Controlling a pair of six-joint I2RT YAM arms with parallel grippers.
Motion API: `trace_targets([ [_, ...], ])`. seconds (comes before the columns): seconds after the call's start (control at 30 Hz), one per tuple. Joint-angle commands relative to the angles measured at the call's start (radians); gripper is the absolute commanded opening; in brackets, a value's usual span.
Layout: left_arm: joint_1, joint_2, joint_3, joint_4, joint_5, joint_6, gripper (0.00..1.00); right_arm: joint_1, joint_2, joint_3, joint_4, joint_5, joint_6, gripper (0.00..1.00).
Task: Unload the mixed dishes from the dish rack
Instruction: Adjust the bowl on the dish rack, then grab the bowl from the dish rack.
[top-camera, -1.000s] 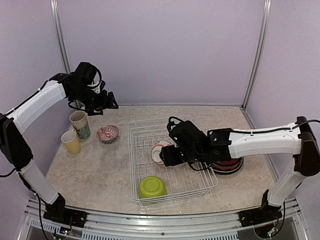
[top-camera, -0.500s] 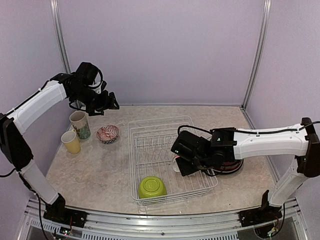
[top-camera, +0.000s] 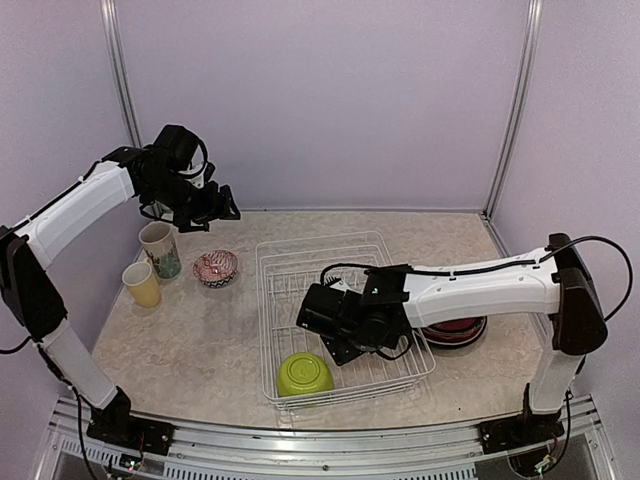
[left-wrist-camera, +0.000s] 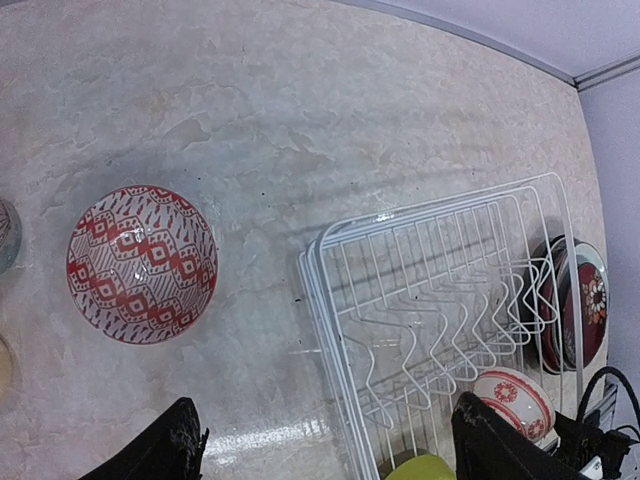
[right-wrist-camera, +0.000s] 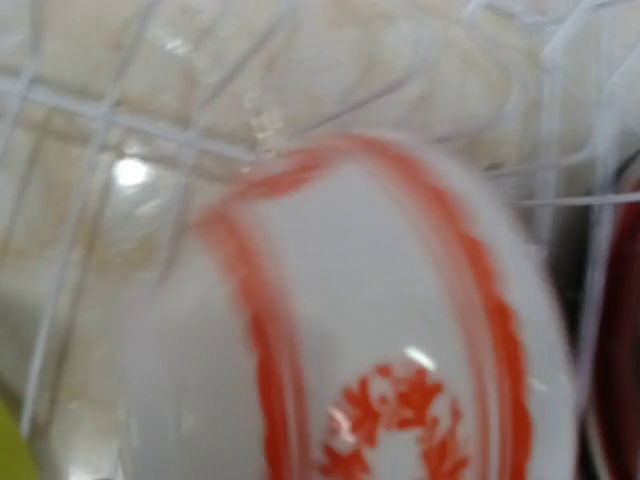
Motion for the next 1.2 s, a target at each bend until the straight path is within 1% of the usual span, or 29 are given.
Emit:
trace_targets([
  [0.0, -0.005, 0.008, -0.004, -0.002, -0.004, 0.007, 0.82, 0.007, -0.067, -0.085, 0.189, -0.159, -0.097, 0.93],
  [0.13, -0.006, 0.008, -0.003, -0.002, -0.002, 0.007, 0.82, 0.005, -0.190, -0.192, 0.445, -0.321, -0.152, 0.98],
  [0.2, -0.005, 0.008, -0.003, -0.003, -0.002, 0.007, 0.82, -0.001, -0.232, -0.231, 0.525, -0.349, -0.151, 0.99],
  [0.37, -0.008, 0.007, -0.004, -0.002, 0.001, 0.008, 0.82, -0.043, -0.302, -0.292, 0.584, -0.332, -0.101, 1.00],
  [0.47, -0.014, 0.004, -0.004, -0.001, 0.011, 0.010, 0.83, -0.101, -0.310, -0.321, 0.572, -0.325, -0.029, 0.99],
  [0.53, -0.018, 0.001, -0.008, 0.004, 0.016, 0.011, 0.83, -0.146, -0.300, -0.334, 0.540, -0.327, 0.039, 0.96],
  [0.6, -0.025, -0.002, -0.007, 0.004, 0.018, 0.014, 0.84, -0.179, -0.293, -0.348, 0.535, -0.341, 0.064, 0.90],
  [0.77, -0.037, -0.012, -0.016, 0.018, 0.046, 0.020, 0.87, -0.214, -0.261, -0.350, 0.589, -0.376, 0.056, 0.79],
  [0.83, -0.045, -0.017, -0.017, 0.022, 0.059, 0.025, 0.89, -0.215, -0.229, -0.331, 0.611, -0.401, 0.043, 0.76],
  [0.97, -0.070, -0.027, -0.024, 0.032, 0.061, 0.034, 0.91, -0.214, -0.155, -0.285, 0.623, -0.445, 0.025, 0.71],
  [1.07, -0.101, -0.036, -0.032, 0.040, 0.063, 0.038, 0.91, -0.211, -0.085, -0.224, 0.576, -0.440, 0.025, 0.60],
  [1.17, -0.130, -0.033, -0.028, 0.035, 0.053, 0.041, 0.90, -0.192, -0.015, -0.135, 0.488, -0.394, 0.013, 0.50],
])
